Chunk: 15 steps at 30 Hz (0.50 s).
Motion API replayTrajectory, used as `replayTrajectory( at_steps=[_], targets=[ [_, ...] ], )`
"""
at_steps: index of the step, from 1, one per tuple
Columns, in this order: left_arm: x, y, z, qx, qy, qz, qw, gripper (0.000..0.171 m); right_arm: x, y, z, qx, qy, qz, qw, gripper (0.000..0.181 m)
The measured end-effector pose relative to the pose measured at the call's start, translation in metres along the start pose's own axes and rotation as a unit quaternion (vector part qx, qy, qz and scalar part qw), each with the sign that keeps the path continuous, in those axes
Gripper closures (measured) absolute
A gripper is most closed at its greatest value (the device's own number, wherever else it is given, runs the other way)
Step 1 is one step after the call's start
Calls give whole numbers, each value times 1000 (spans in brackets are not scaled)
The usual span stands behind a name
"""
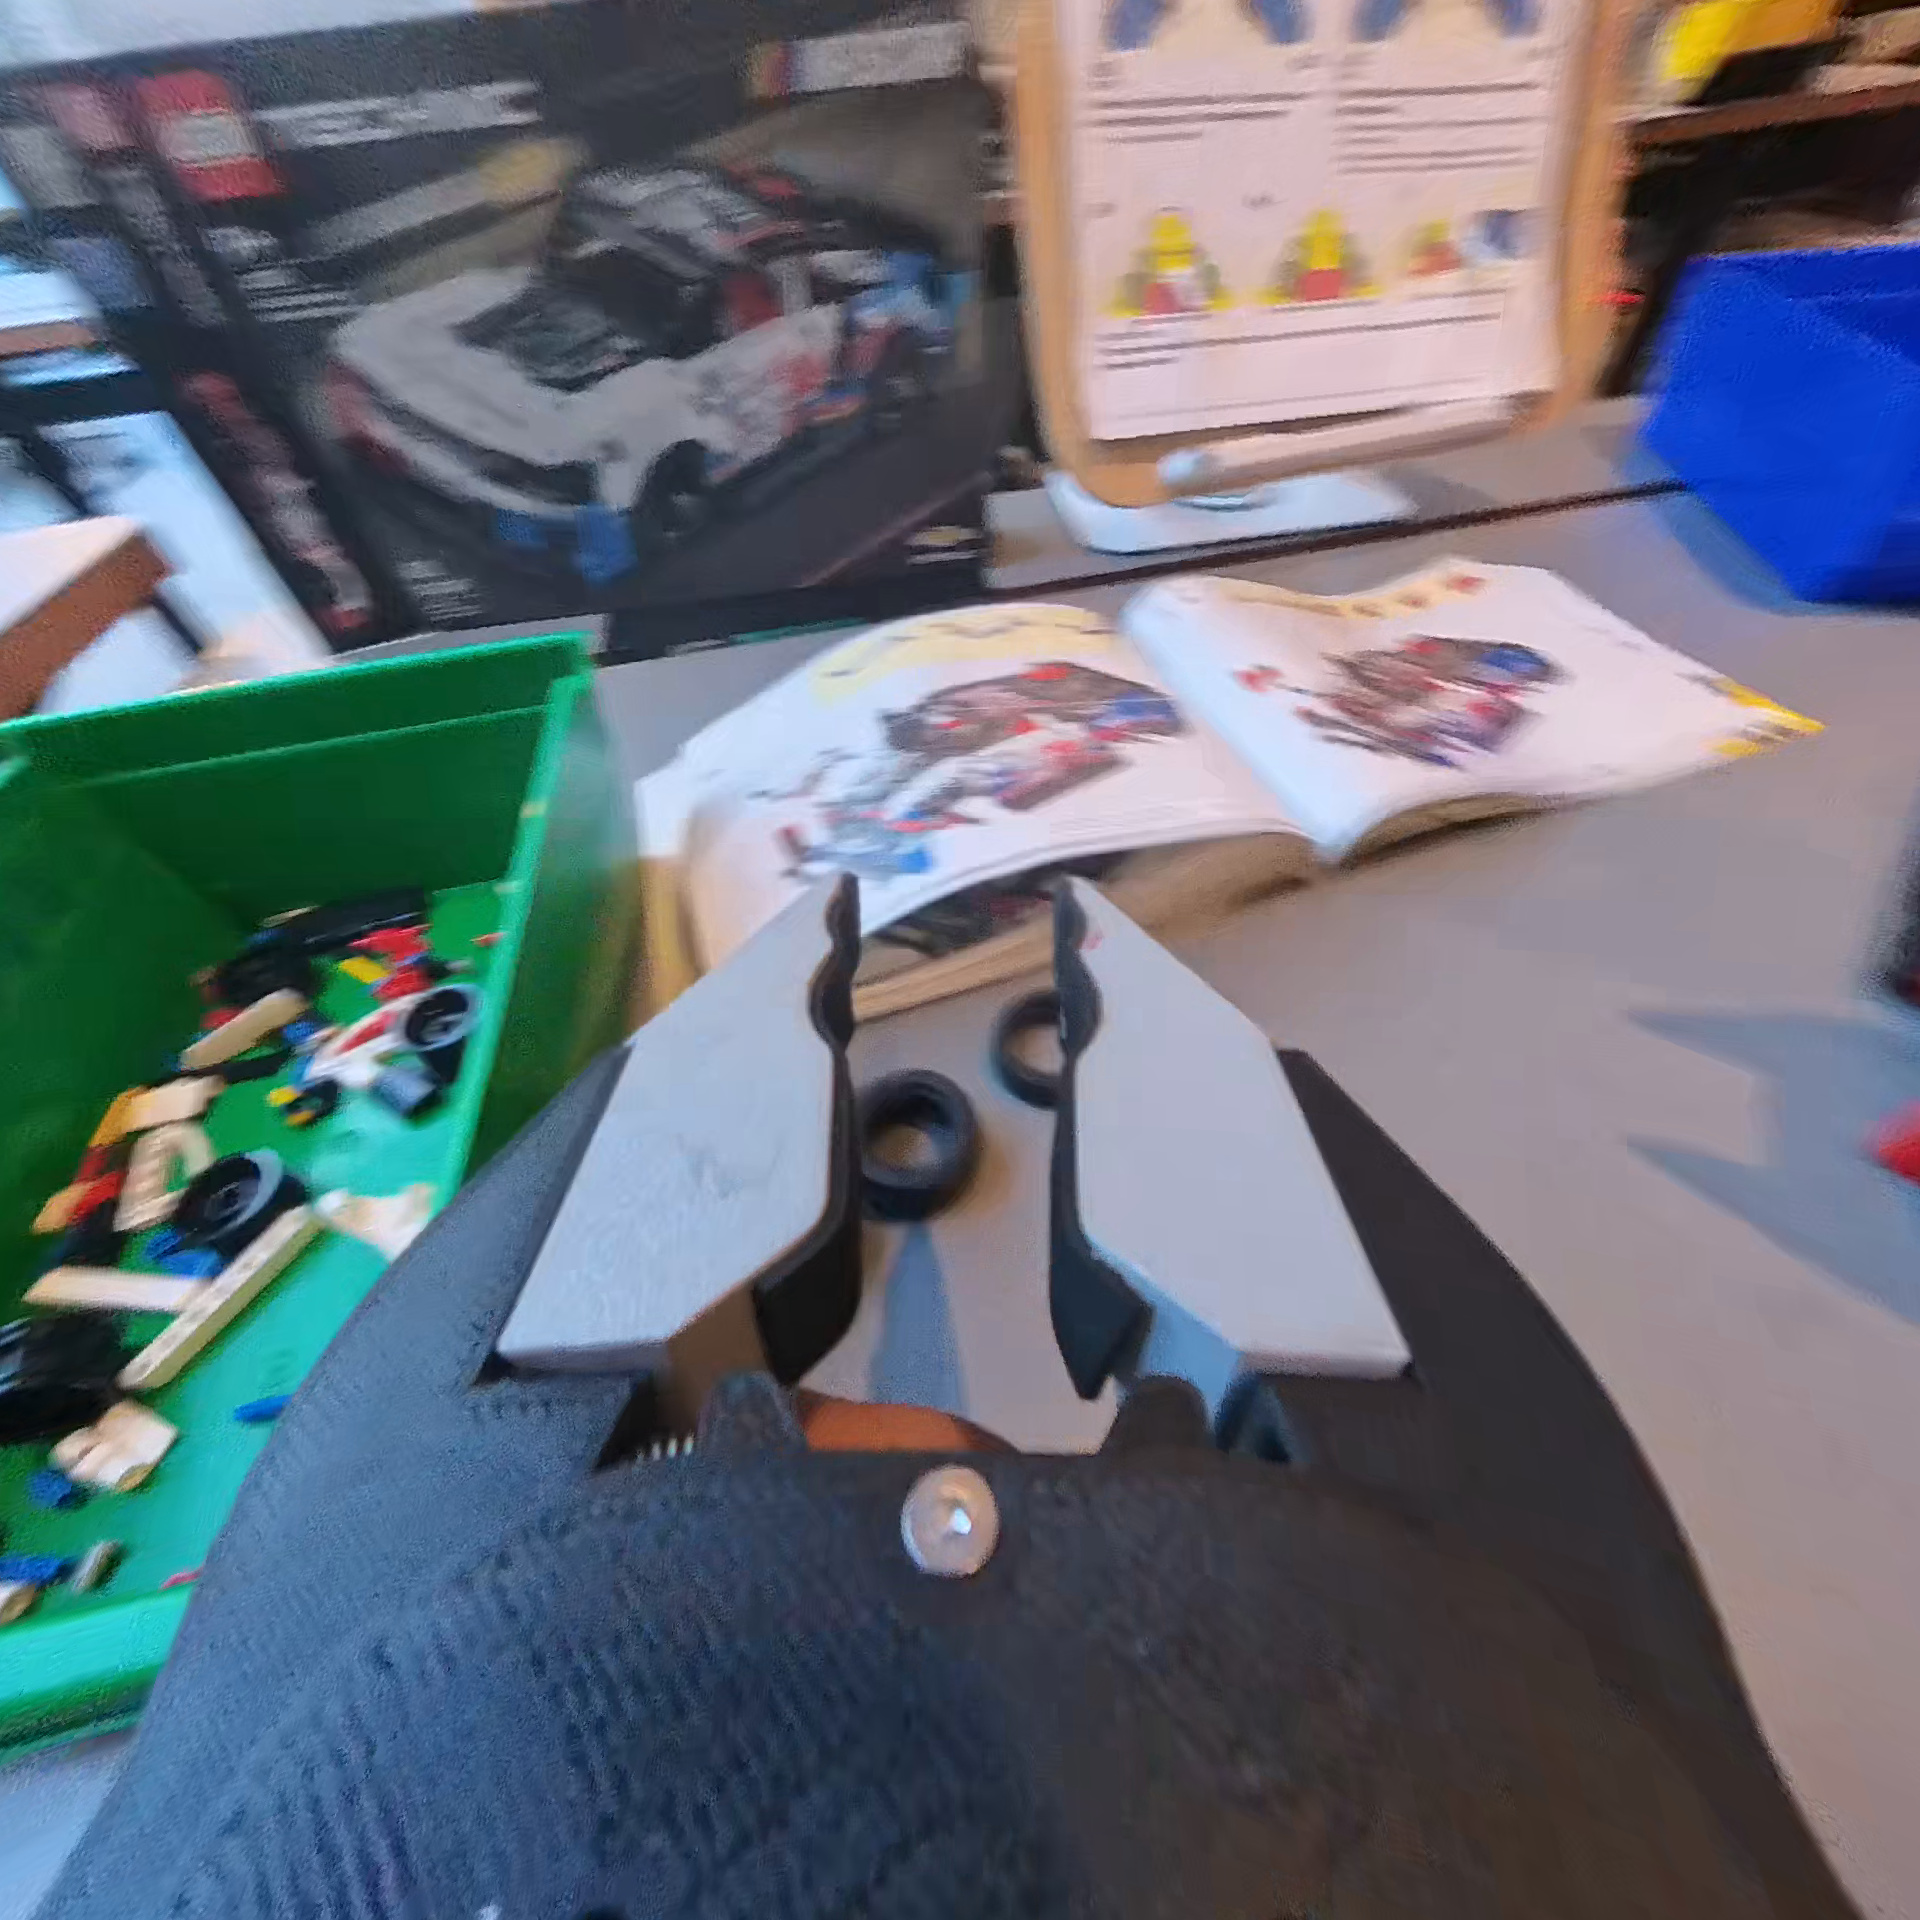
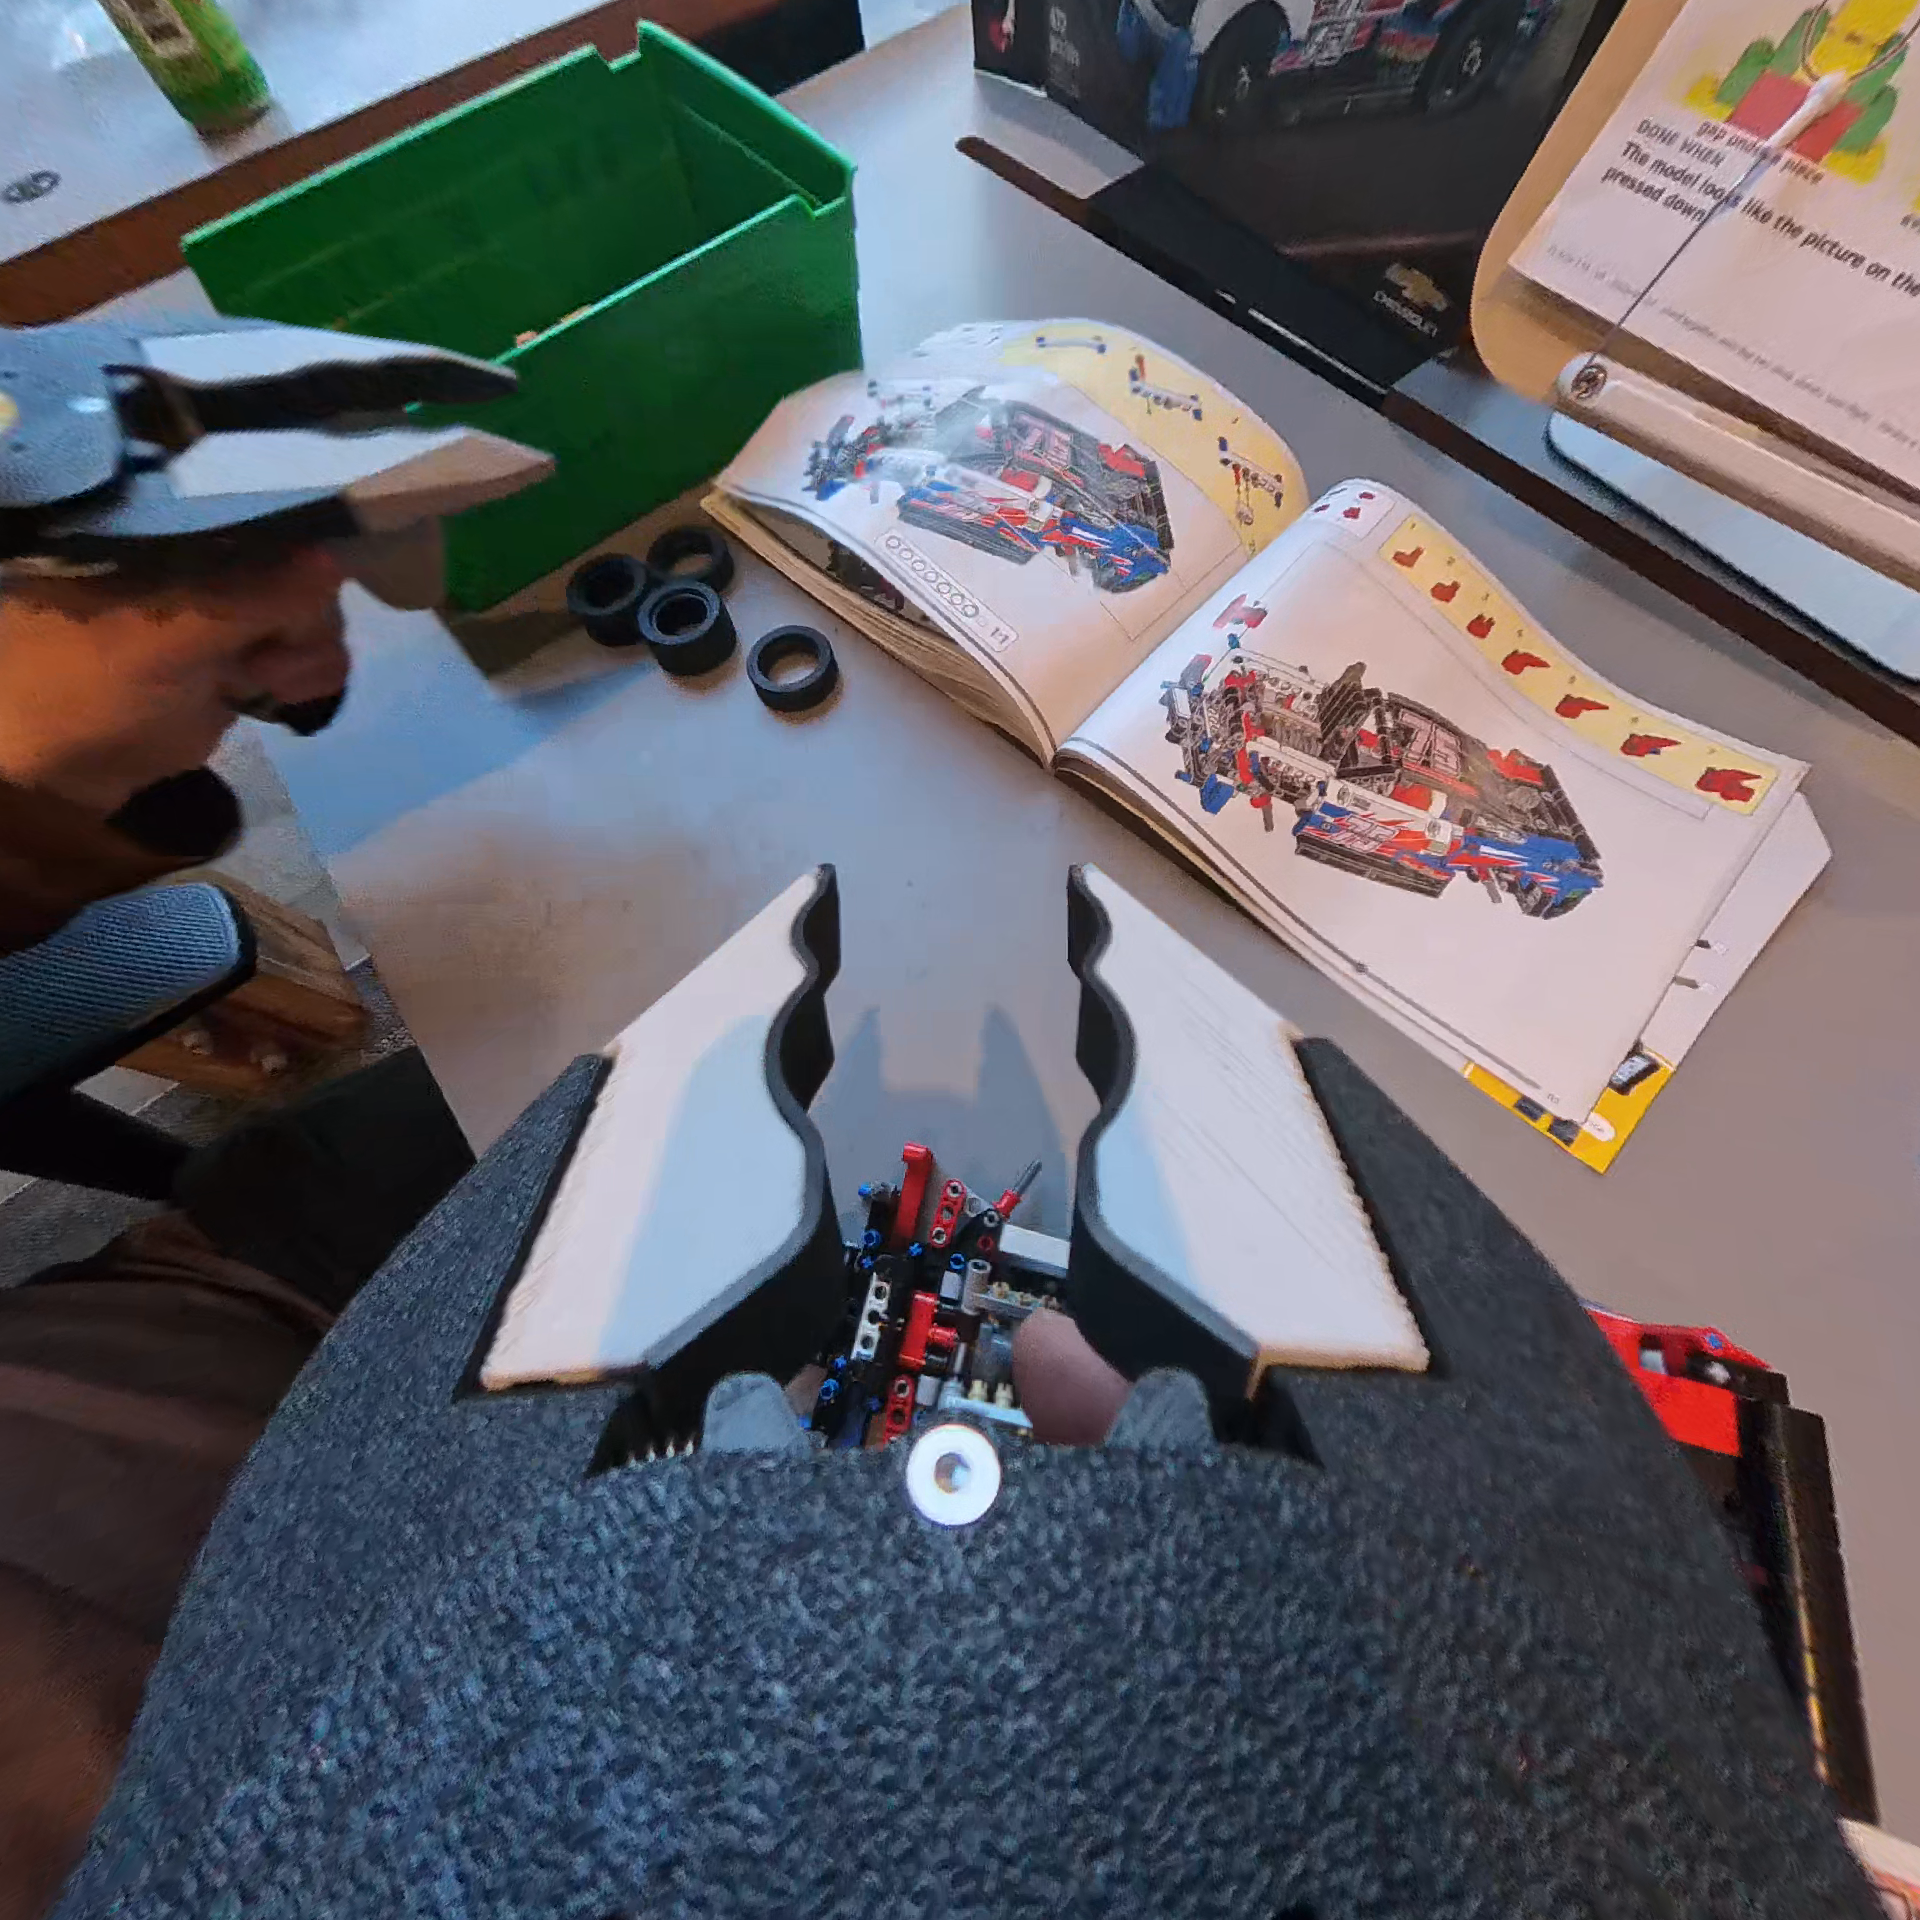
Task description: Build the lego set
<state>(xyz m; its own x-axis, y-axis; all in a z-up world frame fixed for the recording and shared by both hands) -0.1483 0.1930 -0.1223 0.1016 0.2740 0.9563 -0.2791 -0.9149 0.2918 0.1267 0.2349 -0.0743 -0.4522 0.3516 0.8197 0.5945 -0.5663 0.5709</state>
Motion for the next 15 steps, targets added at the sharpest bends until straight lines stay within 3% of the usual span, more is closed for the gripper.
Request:
replayTrajectory(
  at_steps=[4, 8, 11, 15],
  targets=[
    [-27, 21, 75, -170, -56, -53, 983, 137, 3, -21, -15, 7, -10, -17, 1000, 139],
    [-69, 29, 110, -233, -64, -92, 966, 134, 14, -70, -36, 12, 0, -54, 998, 144],
    [-86, 44, 133, -283, -12, -77, 956, 131, 24, -128, -55, 9, 22, -97, 995, 161],
    [-90, 74, 153, -329, 57, 12, 943, 133, 37, -224, -72, -19, 39, -155, 987, 173]
  ],
)
Point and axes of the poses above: each gripper's, where its closed fingertips meet, y back along the fingers, x out of its top, z = x × y across the jaws, the point moved 3 cm from there along y, back along the fingers, and after that the axes turned 14 degrees about -x, right-handed, at the moved point
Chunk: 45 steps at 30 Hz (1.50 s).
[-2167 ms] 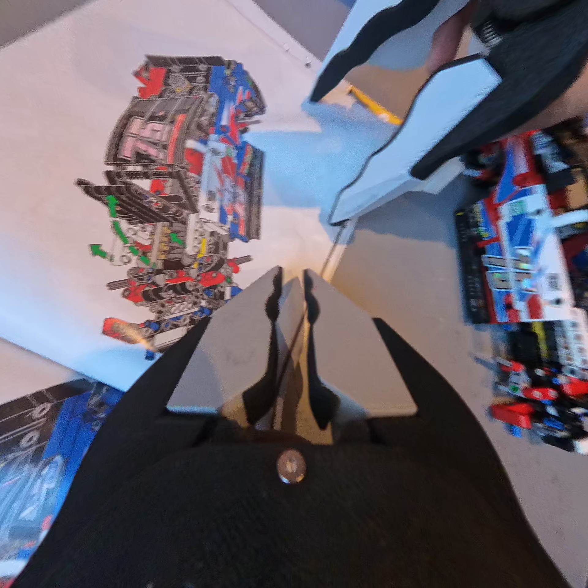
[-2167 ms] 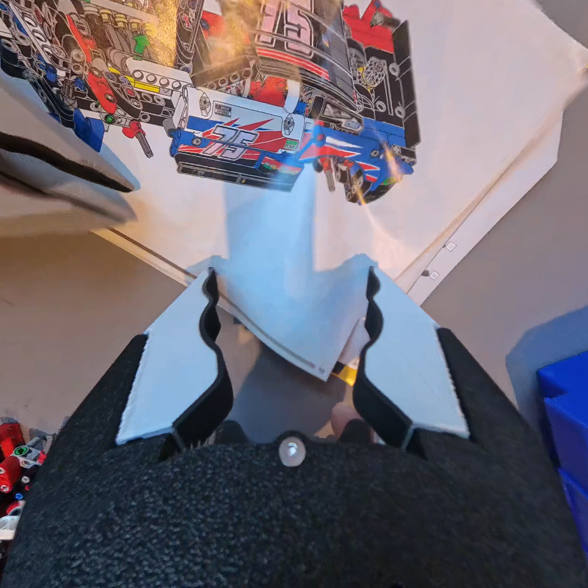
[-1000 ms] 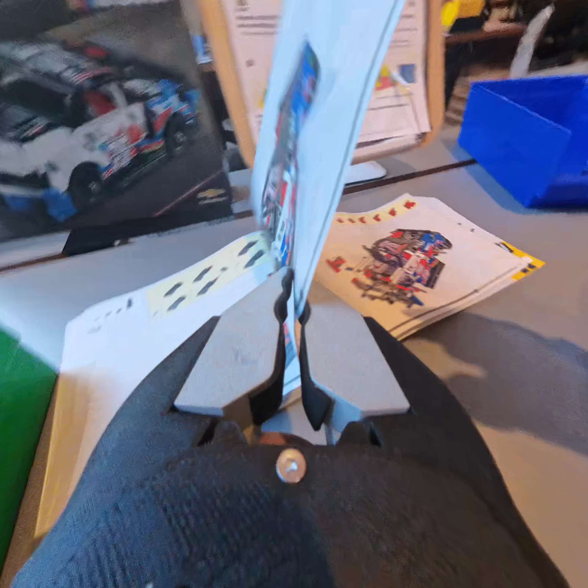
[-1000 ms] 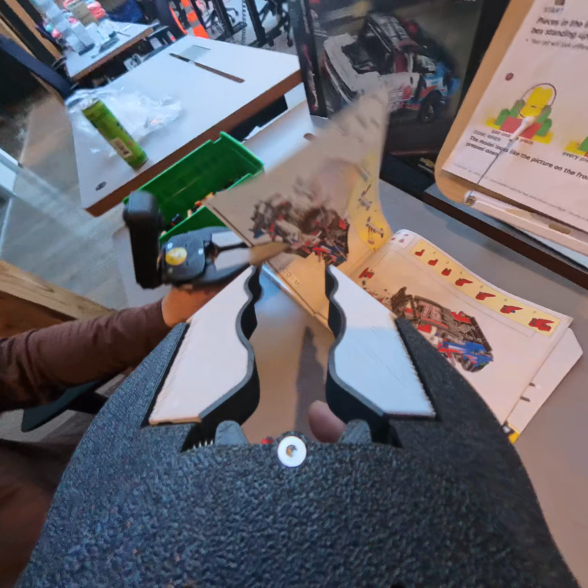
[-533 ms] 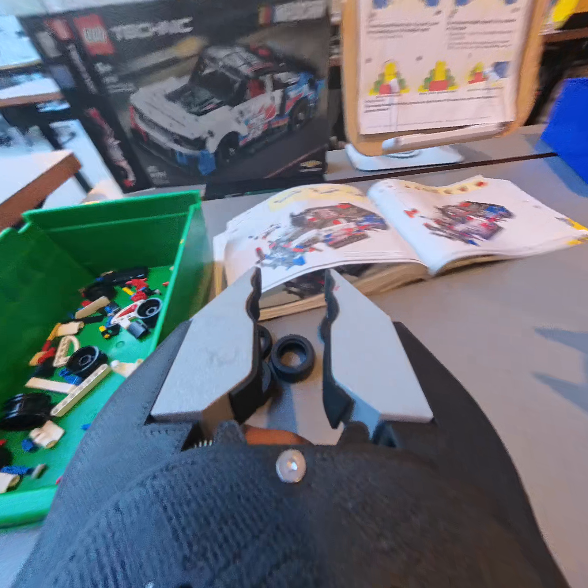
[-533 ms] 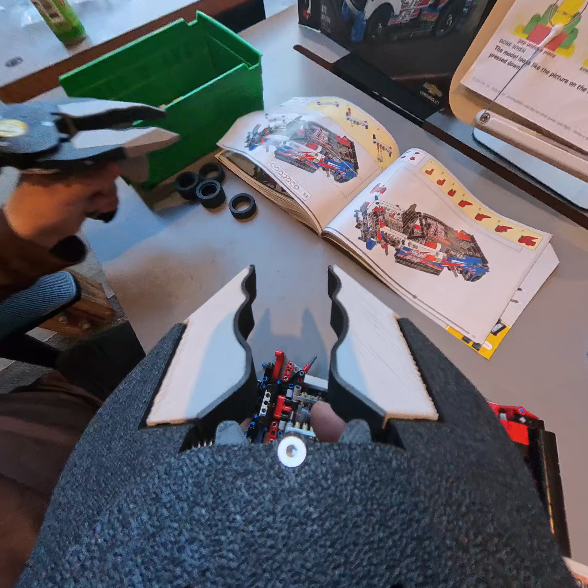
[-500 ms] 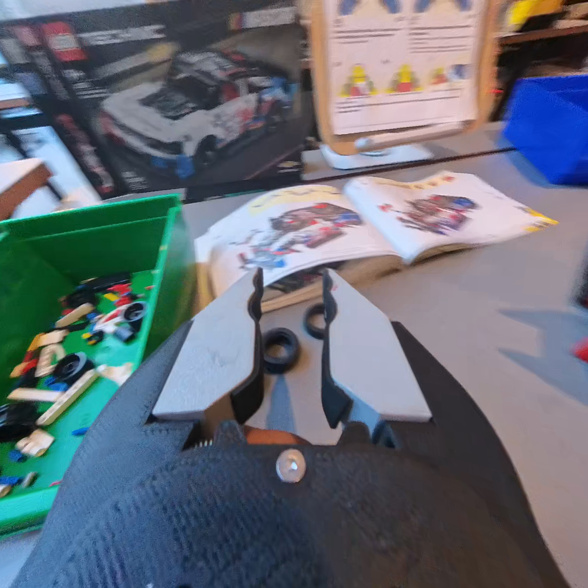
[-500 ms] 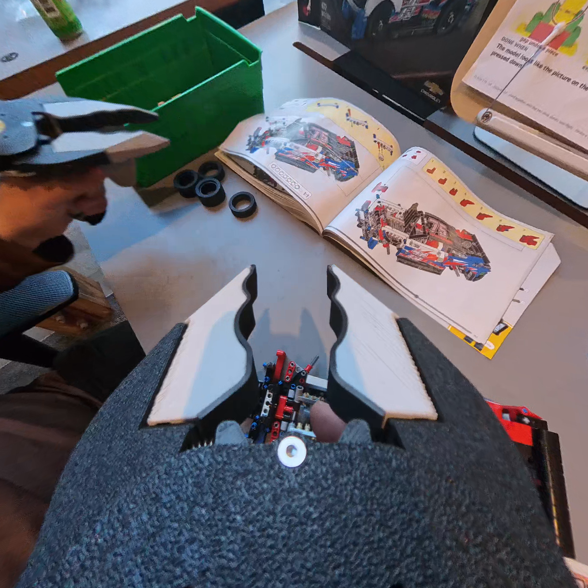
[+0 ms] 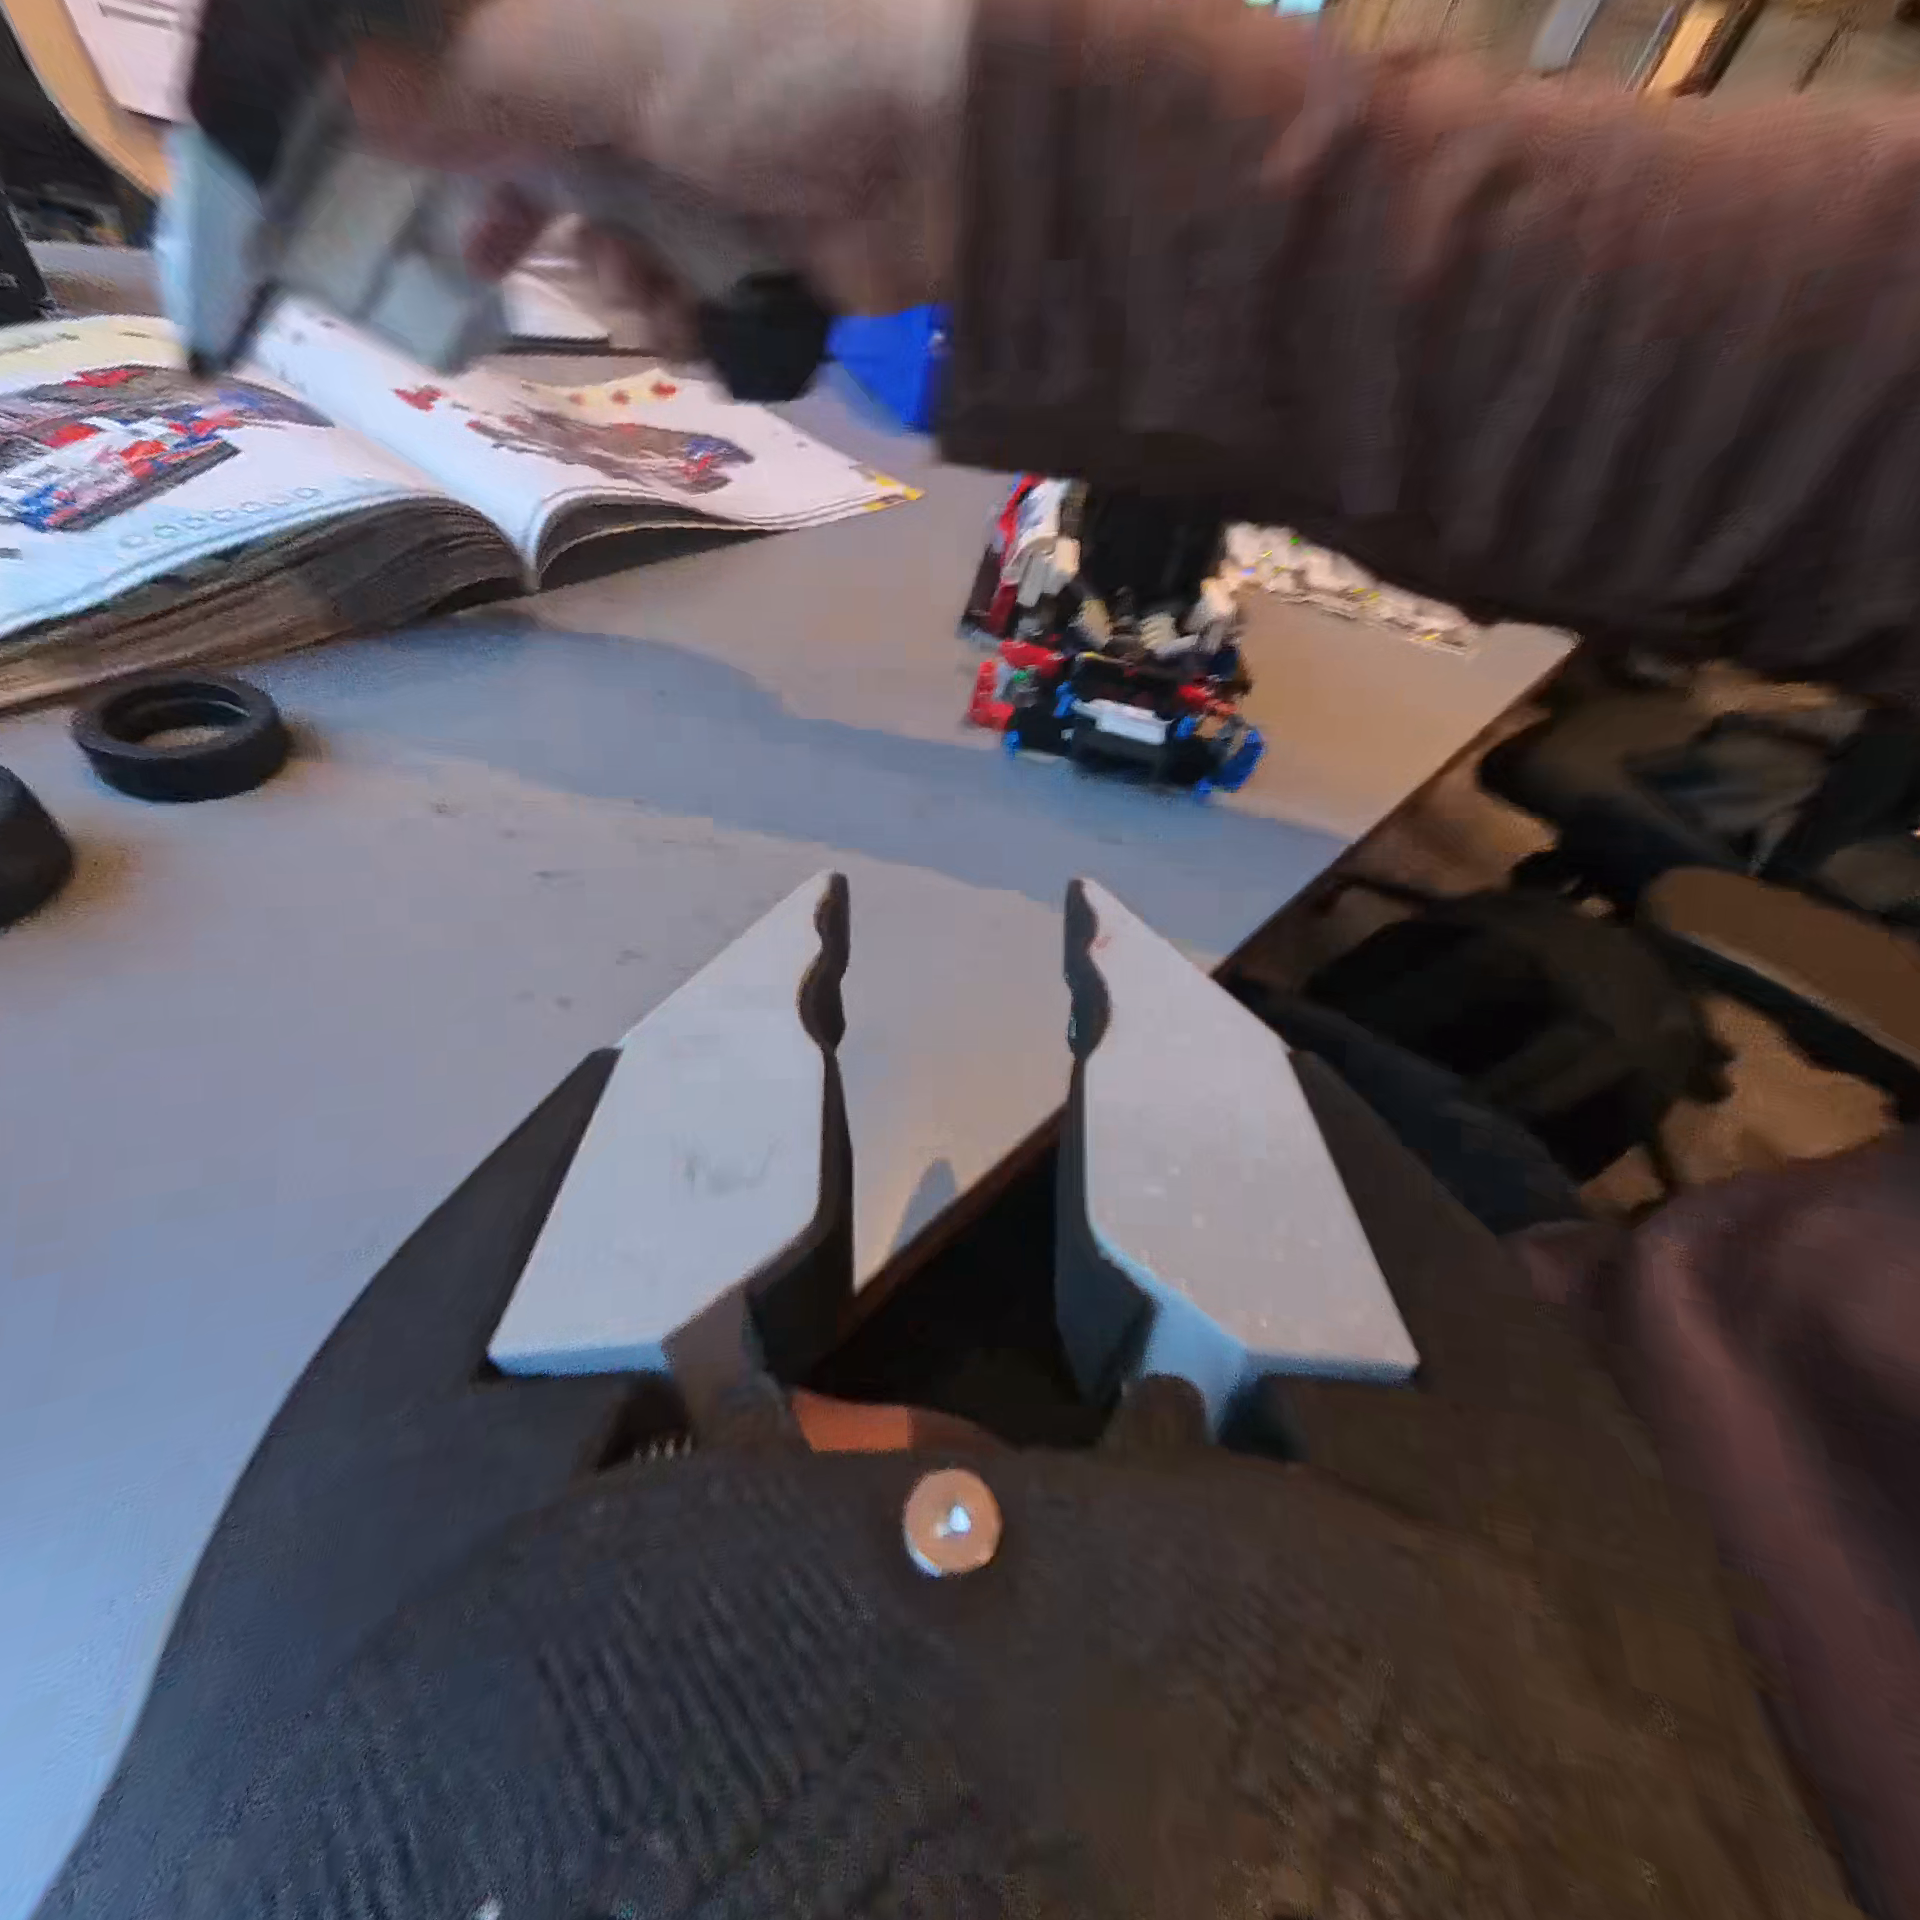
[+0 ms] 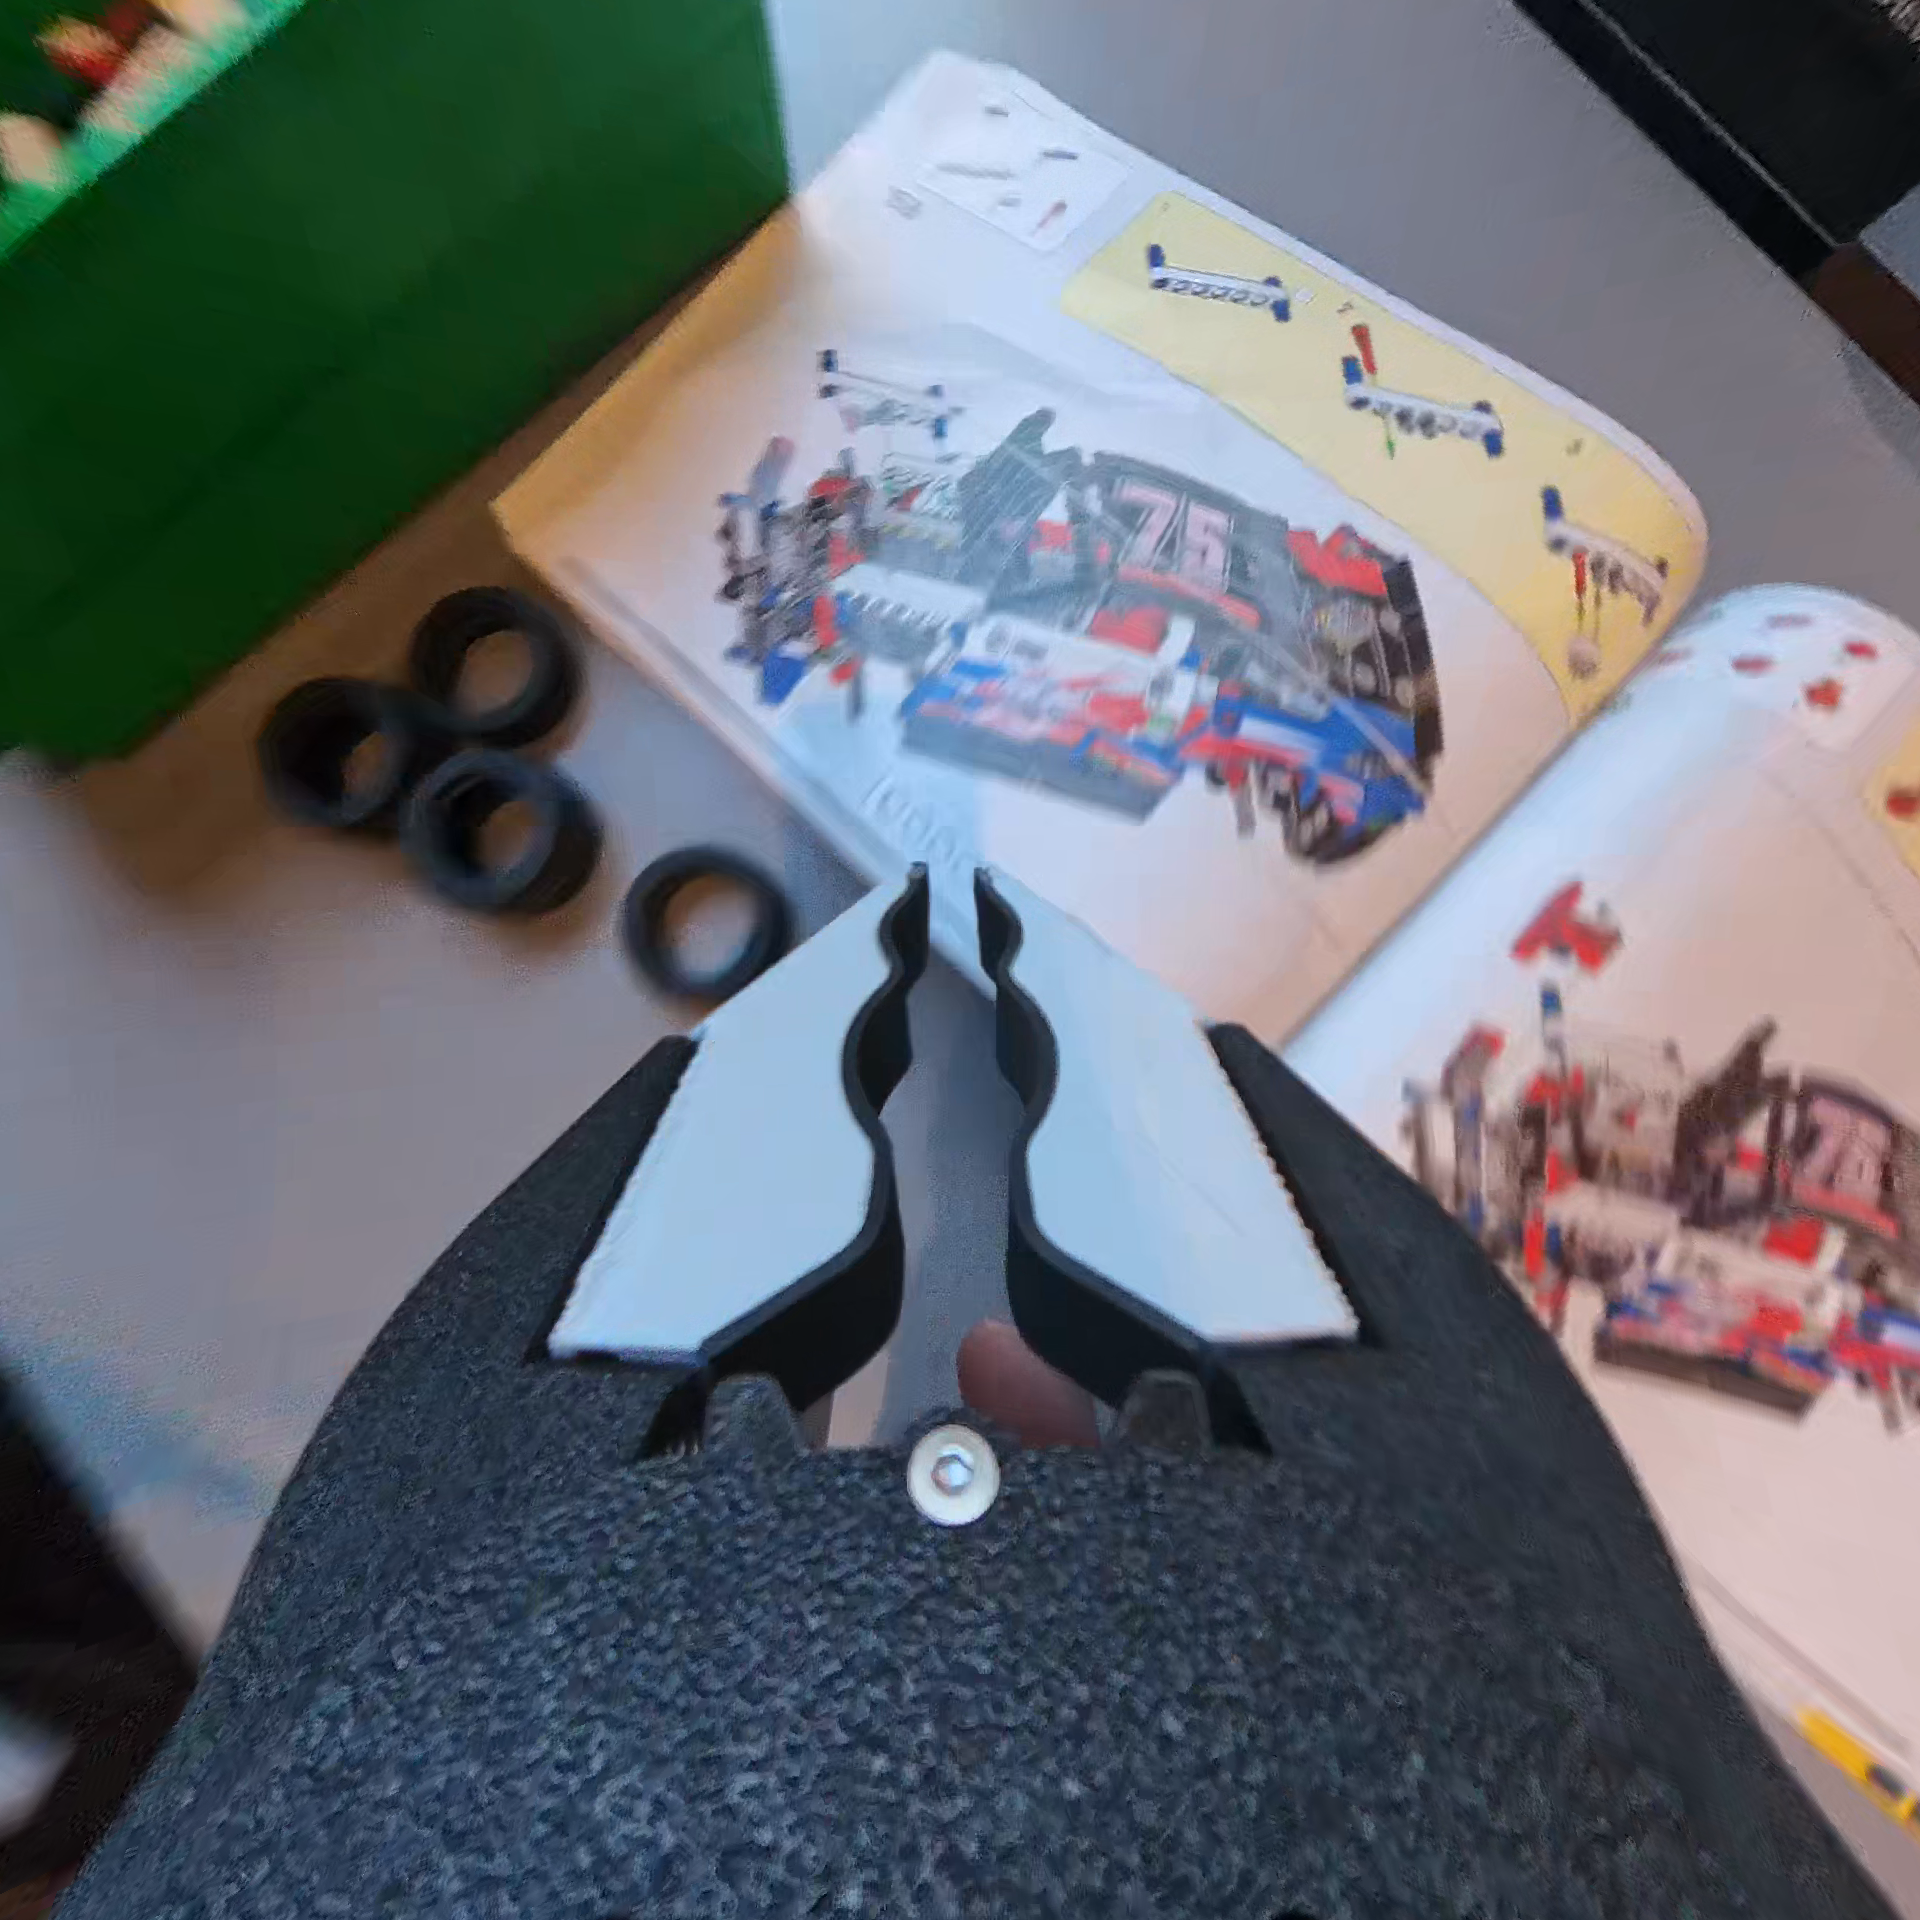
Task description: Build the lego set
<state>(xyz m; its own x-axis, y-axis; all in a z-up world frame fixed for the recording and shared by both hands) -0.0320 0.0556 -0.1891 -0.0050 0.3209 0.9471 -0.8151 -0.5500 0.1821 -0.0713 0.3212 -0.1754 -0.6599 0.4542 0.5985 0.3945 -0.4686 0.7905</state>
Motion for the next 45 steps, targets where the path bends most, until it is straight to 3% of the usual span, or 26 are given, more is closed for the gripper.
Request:
replayTrajectory(
  at_steps=[2, 4, 6, 8, 11, 15, 21, 26, 30, 34, 38, 42, 45],
  targets=[
    [-1, 6, 12, -35, -28, 5, 999, 133, 11, -47, -2, -32, 15, -35, 999, 180],
    [-2, 11, 6, -4, -101, 15, 995, 137, 7, -84, -10, -30, 26, -80, 996, 181],
    [-11, 13, -1, 14, -146, -16, 989, 138, 16, -92, -21, -8, 24, -64, 998, 181],
    [-18, 13, -5, 10, -143, -29, 989, 137, 17, -87, -30, 13, 39, -75, 996, 178],
    [-17, 13, -4, -17, -118, -22, 993, 137, 13, -55, -45, 50, 48, -65, 995, 167],
    [-13, 16, -11, -13, -104, -20, 994, 136, 4, 32, -65, 97, 30, 46, 994, 157],
    [-11, 13, -7, -18, -97, -11, 995, 123, -86, 147, -73, 89, 15, 160, 983, 126],
    [-18, 0, 7, -27, -88, -23, 995, 109, -180, 177, -84, 93, -8, 170, 981, 119],
    [-15, -2, 17, -11, -69, -5, 998, 112, -220, 179, -108, 118, -15, 170, 978, 122],
    [-9, 4, 19, 26, -92, 7, 995, 113, -223, 166, -139, 146, 29, 187, 971, 122],
    [-1, 20, 6, 48, -77, 4, 996, 111, -205, 141, -156, 163, 37, 199, 966, 116],
    [-6, 58, -30, 71, -71, -69, 993, 106, -180, 122, -166, 215, 37, 194, 956, 107],
    [7, 90, -50, 46, -45, -54, 996, 102, -148, 108, -165, 228, 51, 213, 949, 108]
  ],
)
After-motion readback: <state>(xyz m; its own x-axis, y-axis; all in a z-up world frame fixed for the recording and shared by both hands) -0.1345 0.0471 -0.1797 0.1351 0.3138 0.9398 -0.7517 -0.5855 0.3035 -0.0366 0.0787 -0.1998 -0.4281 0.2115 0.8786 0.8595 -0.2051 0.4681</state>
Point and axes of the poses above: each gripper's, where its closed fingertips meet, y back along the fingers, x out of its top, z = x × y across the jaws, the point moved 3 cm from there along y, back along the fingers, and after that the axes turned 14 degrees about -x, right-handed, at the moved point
